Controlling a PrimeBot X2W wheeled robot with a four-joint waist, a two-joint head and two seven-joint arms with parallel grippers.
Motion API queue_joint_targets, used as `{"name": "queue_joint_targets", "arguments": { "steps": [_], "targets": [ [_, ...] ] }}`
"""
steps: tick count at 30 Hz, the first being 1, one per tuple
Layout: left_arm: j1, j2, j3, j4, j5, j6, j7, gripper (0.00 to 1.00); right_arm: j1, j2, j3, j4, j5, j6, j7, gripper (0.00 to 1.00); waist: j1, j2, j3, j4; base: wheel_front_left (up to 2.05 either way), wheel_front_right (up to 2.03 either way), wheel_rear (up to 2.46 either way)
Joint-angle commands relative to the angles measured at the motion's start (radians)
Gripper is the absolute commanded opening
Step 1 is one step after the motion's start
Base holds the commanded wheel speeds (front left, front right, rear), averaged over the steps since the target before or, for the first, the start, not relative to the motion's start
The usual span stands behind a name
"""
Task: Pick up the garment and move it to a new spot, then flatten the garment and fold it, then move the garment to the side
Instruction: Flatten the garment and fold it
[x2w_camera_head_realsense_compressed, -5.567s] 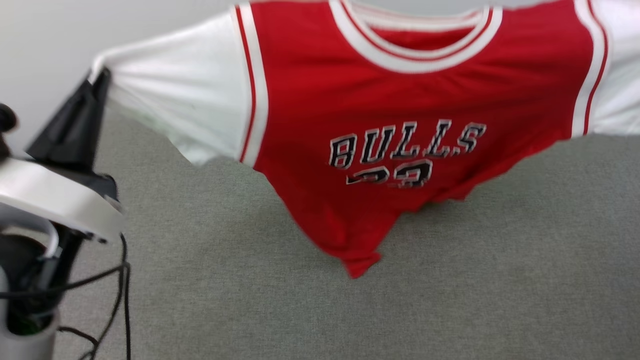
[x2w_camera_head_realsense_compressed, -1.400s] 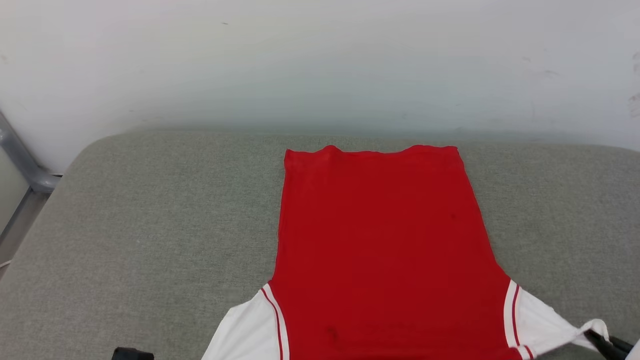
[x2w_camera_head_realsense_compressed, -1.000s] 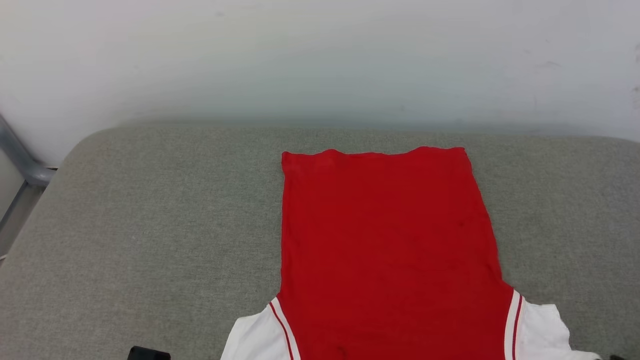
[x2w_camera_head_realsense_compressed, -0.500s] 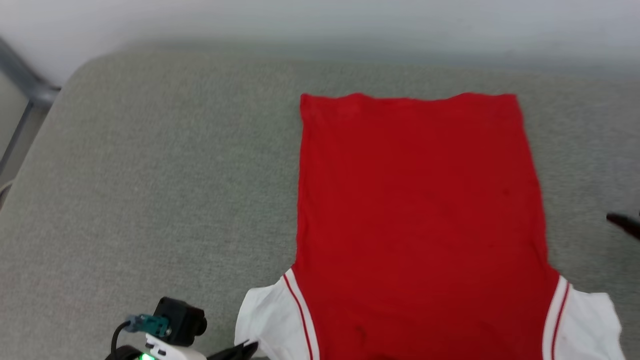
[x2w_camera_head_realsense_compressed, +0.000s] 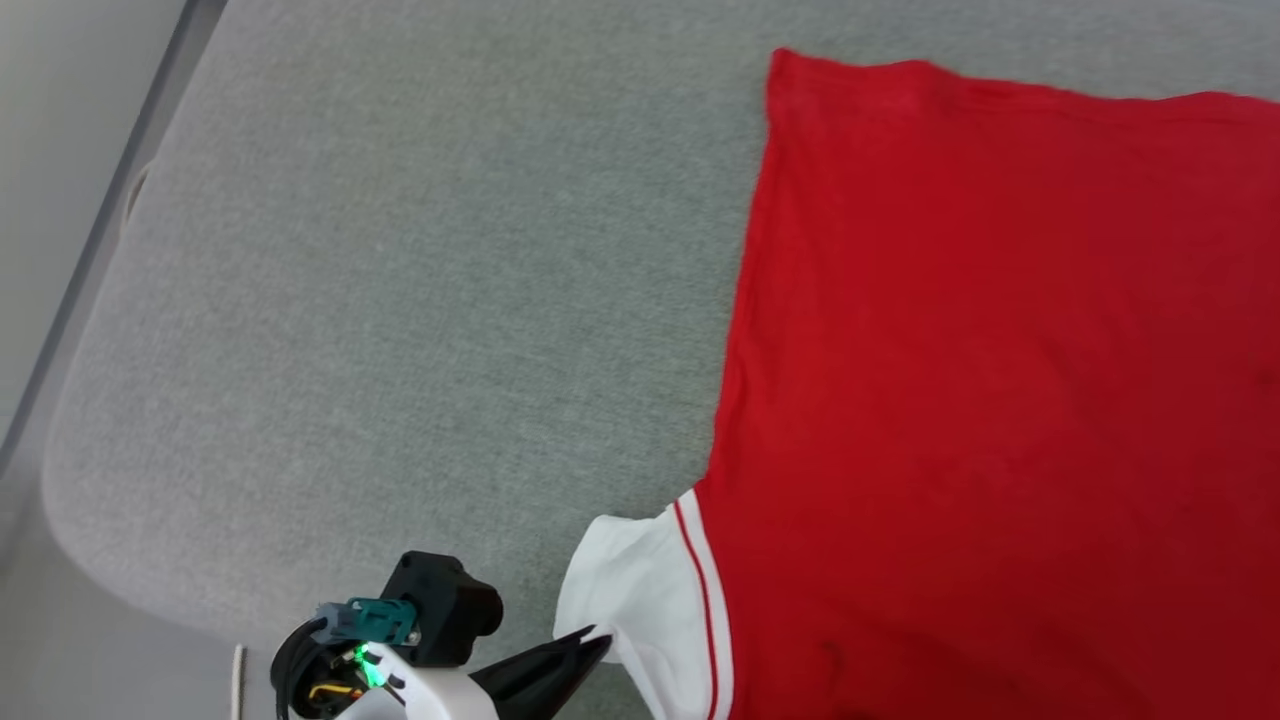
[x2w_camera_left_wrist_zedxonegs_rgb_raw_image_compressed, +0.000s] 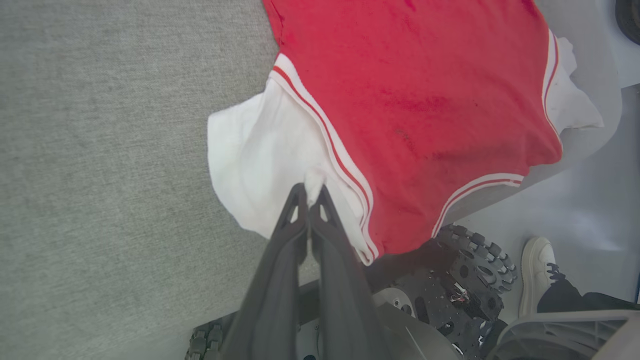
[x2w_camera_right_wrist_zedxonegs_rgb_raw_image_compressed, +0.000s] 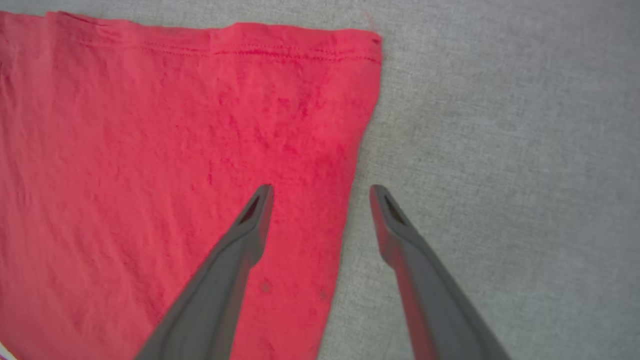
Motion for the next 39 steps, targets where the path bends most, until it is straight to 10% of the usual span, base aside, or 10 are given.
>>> {"name": "queue_joint_targets", "arguments": {
  "steps": [1, 22, 23, 24, 39],
  "targets": [
    [-0.017, -0.013, -0.006, -0.008, 0.008, -0.005, 0.002, 0.00, -0.029, 0.008, -0.026, 0.008, -0.047, -0.001, 0.031, 1.00, -0.0003, 0.0000, 0.059, 0.064, 0.00, 0.00, 0.00],
    [-0.065, -0.078, -0.026, 0.043, 0.034, -0.050, -0.035, 0.00, -0.042, 0.119, -0.219, -0.079, -0.349, -0.001, 0.316, 1.00, -0.0003, 0.0000, 0.167, 0.161, 0.00, 0.00, 0.00],
    [-0.067, -0.078, -0.025, 0.046, 0.033, -0.051, -0.036, 0.00, -0.028, 0.121, -0.219, -0.082, -0.344, -0.001, 0.323, 0.67, -0.0003, 0.0000, 0.167, 0.161, 0.00, 0.00, 0.00],
    [-0.068, -0.079, -0.024, 0.048, 0.033, -0.051, -0.037, 0.00, -0.018, 0.123, -0.218, -0.086, -0.340, -0.001, 0.330, 0.00, -0.0003, 0.0000, 0.167, 0.160, 0.00, 0.00, 0.00],
    [-0.068, -0.072, -0.011, 0.050, 0.035, -0.030, -0.042, 0.00, 0.078, 0.106, -0.214, -0.116, -0.328, -0.001, 0.284, 0.00, -0.0003, 0.0000, 0.067, 0.085, 0.00, 0.00, 0.00]
  ]
}}
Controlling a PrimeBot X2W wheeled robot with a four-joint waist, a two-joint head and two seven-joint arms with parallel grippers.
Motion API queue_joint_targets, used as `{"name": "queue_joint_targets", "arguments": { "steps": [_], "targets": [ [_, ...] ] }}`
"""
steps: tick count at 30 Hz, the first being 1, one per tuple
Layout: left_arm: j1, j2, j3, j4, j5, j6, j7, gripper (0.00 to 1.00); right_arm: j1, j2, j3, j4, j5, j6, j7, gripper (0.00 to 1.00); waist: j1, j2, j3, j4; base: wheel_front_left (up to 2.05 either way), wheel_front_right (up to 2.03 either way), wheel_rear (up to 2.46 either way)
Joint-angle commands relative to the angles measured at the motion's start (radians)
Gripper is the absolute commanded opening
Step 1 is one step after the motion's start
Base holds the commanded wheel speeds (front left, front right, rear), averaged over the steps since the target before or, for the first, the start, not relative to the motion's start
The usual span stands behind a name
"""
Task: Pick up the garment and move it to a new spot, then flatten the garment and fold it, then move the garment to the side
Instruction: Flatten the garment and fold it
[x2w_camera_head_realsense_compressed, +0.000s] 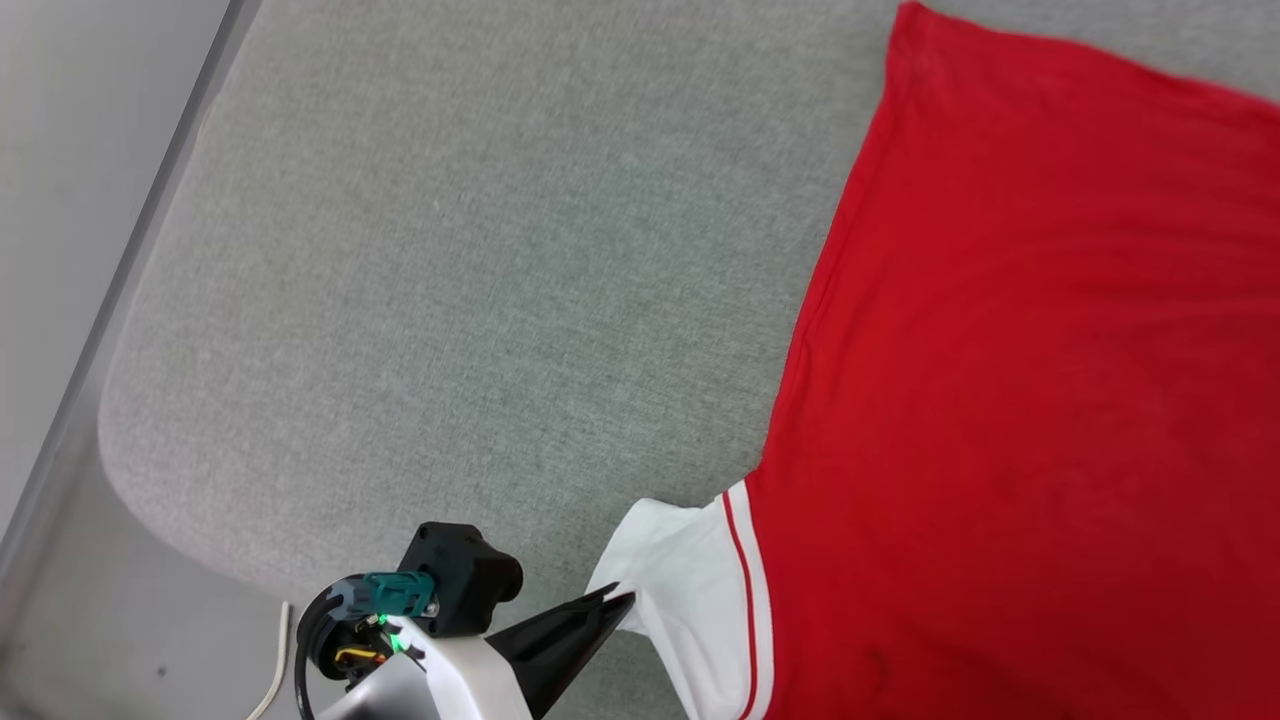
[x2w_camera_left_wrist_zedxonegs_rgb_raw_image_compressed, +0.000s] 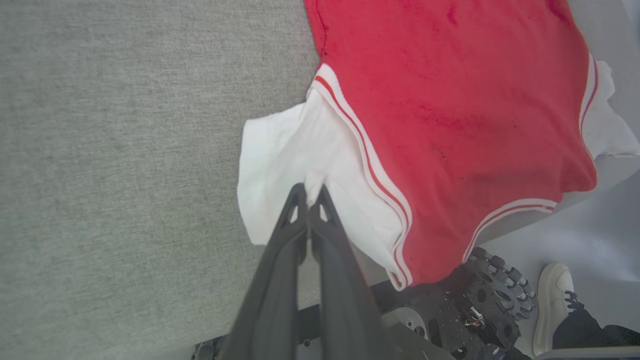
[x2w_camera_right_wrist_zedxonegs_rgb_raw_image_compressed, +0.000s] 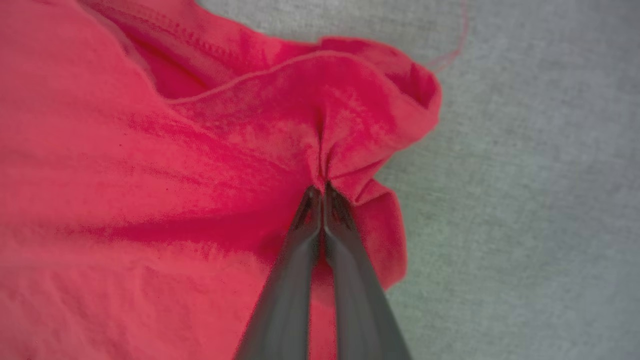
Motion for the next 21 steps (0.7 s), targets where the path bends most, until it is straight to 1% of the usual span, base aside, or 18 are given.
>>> {"name": "queue_joint_targets", "arguments": {
  "steps": [1, 6, 8, 11, 16, 19, 21],
  "targets": [
    [0.002, -0.002, 0.004, -0.001, -0.003, 0.009, -0.002, 0.00, 0.055, 0.005, -0.003, 0.019, -0.002, -0.001, -0.005, 0.00, 0.0000, 0.0000, -0.045, -0.033, 0.00, 0.00, 0.00],
    [0.023, 0.016, 0.014, 0.005, -0.013, 0.029, 0.000, 0.00, 0.142, 0.021, -0.005, 0.023, 0.022, -0.001, -0.040, 0.00, 0.0000, 0.0000, -0.128, -0.083, 0.00, 0.00, 0.00],
    [0.033, 0.022, 0.017, 0.011, -0.010, 0.039, -0.003, 0.00, 0.179, 0.041, -0.018, 0.023, 0.037, -0.001, -0.067, 0.00, 0.0000, 0.0000, -0.168, -0.107, 0.00, 0.00, 0.00],
    [0.059, 0.010, 0.023, 0.011, -0.031, 0.057, -0.019, 0.00, 0.226, 0.074, -0.037, 0.027, 0.059, -0.001, -0.108, 0.00, 0.0000, 0.0000, -0.221, -0.145, 0.00, 0.00, 0.00],
    [0.102, -0.001, 0.032, 0.028, -0.060, 0.078, -0.046, 0.00, 0.330, 0.084, -0.016, 0.015, 0.097, -0.001, -0.143, 0.00, 0.0000, 0.0000, -0.300, -0.202, 0.00, 0.00, 0.00],
    [0.121, -0.012, 0.039, 0.033, -0.076, 0.085, -0.064, 0.00, 0.388, 0.110, -0.036, 0.003, 0.131, -0.001, -0.167, 0.00, 0.0000, 0.0000, -0.341, -0.231, 0.00, 0.00, 0.00],
    [0.131, -0.009, 0.041, 0.040, -0.081, 0.089, -0.068, 0.00, 0.425, 0.110, -0.045, -0.014, 0.151, -0.001, -0.172, 0.00, 0.0000, 0.0000, -0.362, -0.247, 0.00, 0.00, 0.00]
  ]
}}
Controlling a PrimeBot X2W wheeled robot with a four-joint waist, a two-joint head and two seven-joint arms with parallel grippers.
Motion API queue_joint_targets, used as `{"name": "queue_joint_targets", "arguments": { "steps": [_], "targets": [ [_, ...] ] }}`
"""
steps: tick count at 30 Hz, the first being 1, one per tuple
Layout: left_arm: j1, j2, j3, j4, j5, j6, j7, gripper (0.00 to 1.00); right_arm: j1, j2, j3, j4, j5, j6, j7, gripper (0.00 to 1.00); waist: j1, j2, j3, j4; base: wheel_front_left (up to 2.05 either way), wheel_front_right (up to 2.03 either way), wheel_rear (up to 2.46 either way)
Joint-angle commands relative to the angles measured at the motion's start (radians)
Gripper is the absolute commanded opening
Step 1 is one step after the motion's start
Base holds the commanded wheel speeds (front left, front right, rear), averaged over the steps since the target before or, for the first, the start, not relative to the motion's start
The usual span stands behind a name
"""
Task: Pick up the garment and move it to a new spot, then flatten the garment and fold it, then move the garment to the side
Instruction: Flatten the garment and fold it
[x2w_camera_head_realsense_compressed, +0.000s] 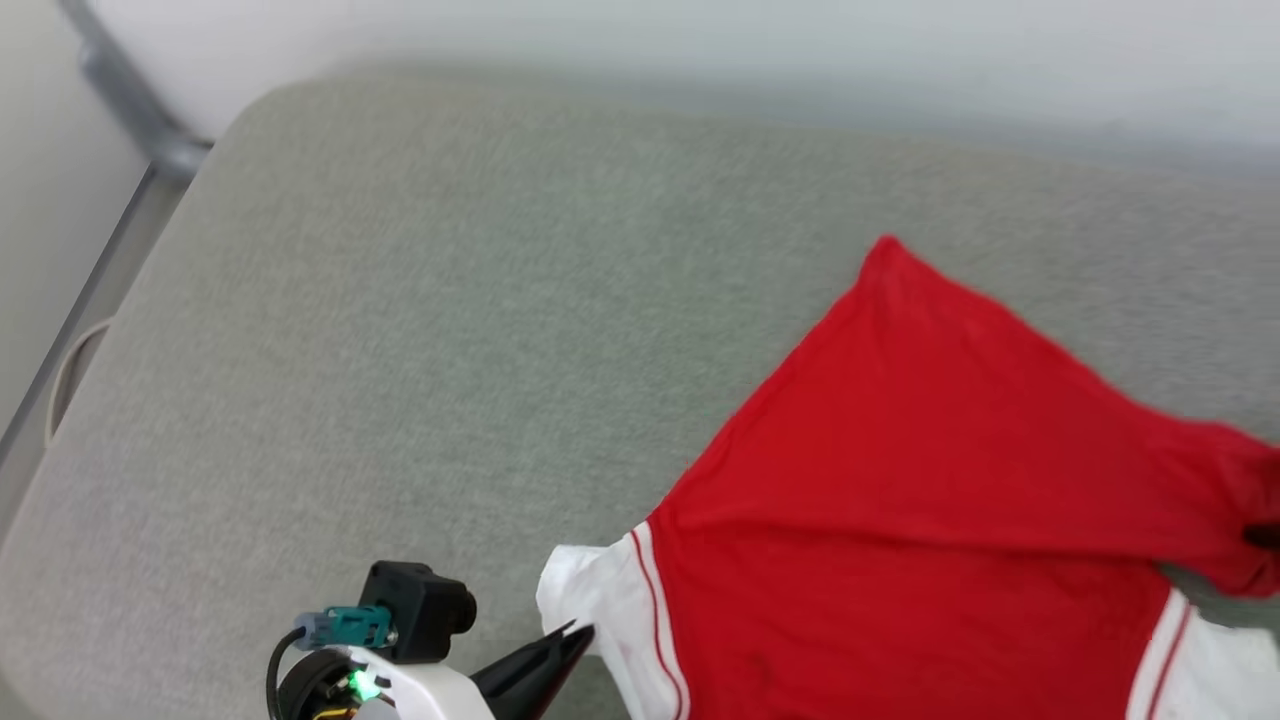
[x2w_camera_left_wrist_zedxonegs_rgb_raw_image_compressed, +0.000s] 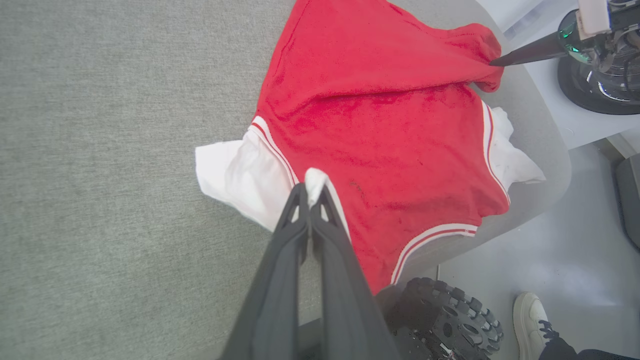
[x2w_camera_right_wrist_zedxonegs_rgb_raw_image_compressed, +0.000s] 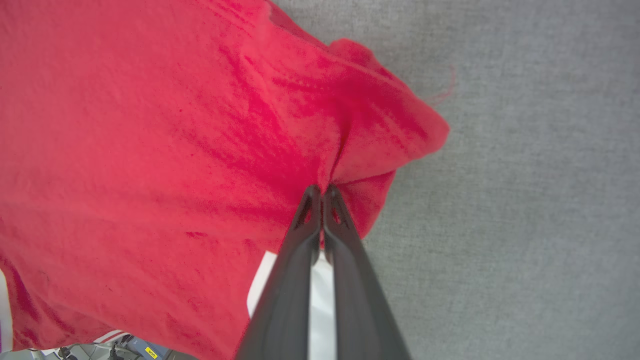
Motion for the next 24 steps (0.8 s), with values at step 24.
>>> {"name": "queue_joint_targets", "arguments": {
  "steps": [24],
  "targets": [
    [0.087, -0.061, 0.031, 0.147, -0.034, 0.021, -0.131, 0.00, 0.422, 0.081, -0.073, -0.115, 0.079, -0.001, -0.135, 0.00, 0.0002, 0.0000, -0.198, -0.131, 0.00, 0.00, 0.00]
  ]
}}
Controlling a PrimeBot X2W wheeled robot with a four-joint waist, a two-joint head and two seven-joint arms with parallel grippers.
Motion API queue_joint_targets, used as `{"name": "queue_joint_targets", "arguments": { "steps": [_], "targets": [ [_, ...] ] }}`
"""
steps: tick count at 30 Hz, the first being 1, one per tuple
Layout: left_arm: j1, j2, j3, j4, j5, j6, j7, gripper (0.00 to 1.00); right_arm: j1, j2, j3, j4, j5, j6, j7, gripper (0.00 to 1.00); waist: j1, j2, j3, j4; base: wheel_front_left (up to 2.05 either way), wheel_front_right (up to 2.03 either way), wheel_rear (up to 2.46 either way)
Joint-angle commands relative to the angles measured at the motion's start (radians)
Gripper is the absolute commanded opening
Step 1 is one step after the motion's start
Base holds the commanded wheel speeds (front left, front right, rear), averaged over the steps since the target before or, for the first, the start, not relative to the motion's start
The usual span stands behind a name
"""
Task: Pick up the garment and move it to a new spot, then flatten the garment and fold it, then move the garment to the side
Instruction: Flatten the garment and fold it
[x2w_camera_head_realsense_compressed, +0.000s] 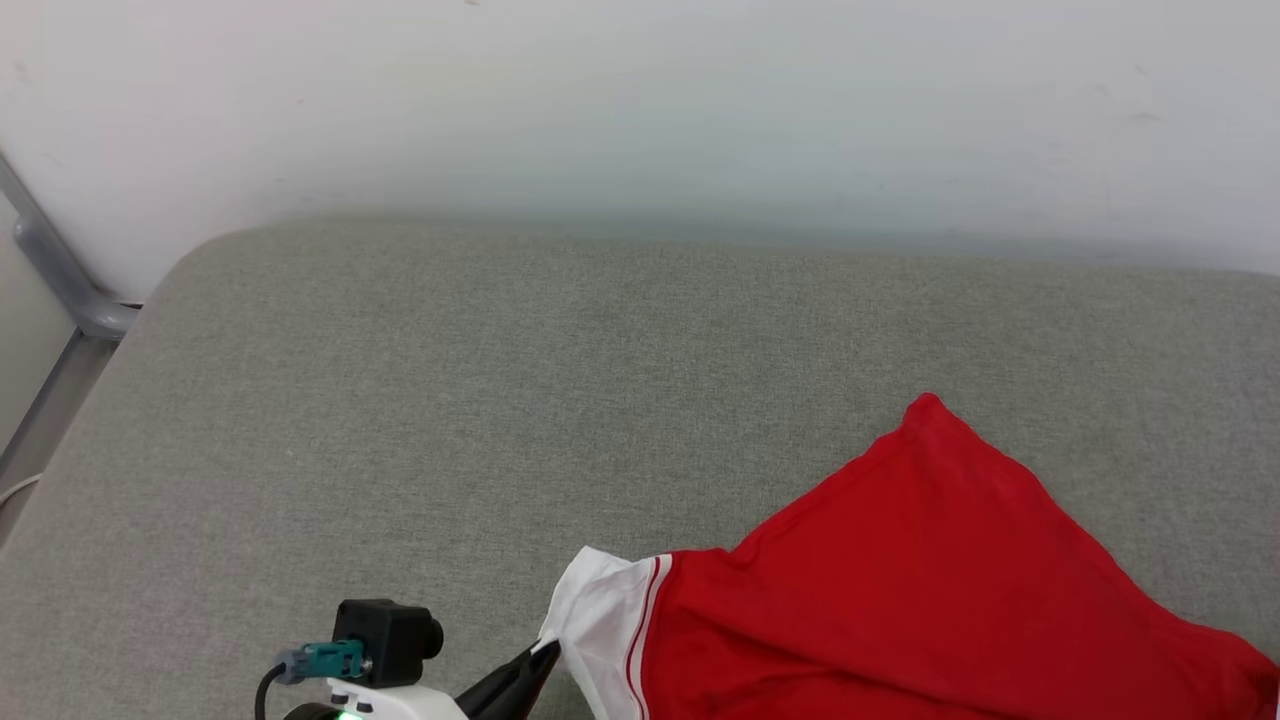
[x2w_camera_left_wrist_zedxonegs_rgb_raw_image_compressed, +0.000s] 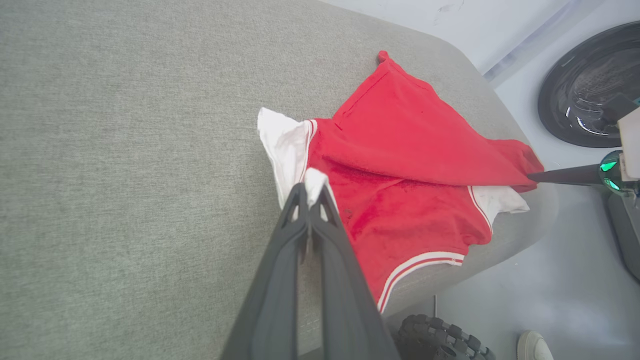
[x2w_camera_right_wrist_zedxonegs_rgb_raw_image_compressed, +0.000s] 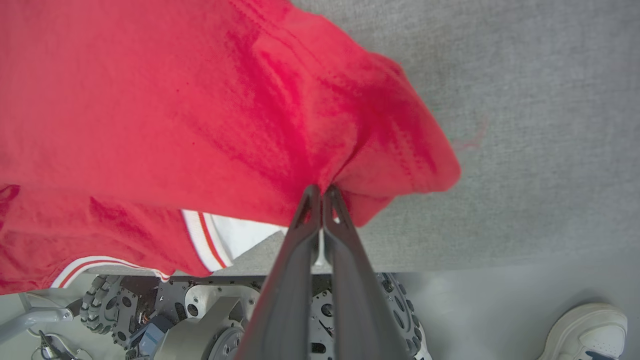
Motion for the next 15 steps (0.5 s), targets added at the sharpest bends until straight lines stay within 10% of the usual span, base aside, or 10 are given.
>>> {"name": "queue_joint_targets", "arguments": {
  "steps": [1, 3, 15],
  "targets": [
    [-0.005, 0.003, 0.002, 0.000, 0.007, -0.002, -0.008, 0.00, 0.013, 0.003, 0.006, 0.003, 0.010, -0.001, -0.002, 0.00, 0.0002, -0.0001, 0.002, -0.002, 0.00, 0.00, 0.00],
    [-0.010, 0.004, 0.005, -0.002, 0.006, -0.002, -0.008, 0.00, 0.012, -0.011, 0.024, -0.005, 0.015, -0.001, -0.005, 1.00, 0.0002, -0.0001, 0.006, -0.003, 0.00, 0.00, 0.00],
    [-0.034, 0.006, 0.000, -0.021, 0.023, -0.009, -0.005, 0.00, -0.106, -0.104, 0.151, -0.125, 0.109, -0.001, -0.004, 1.00, 0.0002, -0.0001, 0.048, 0.026, 0.00, 0.00, 0.00]
  ]
}}
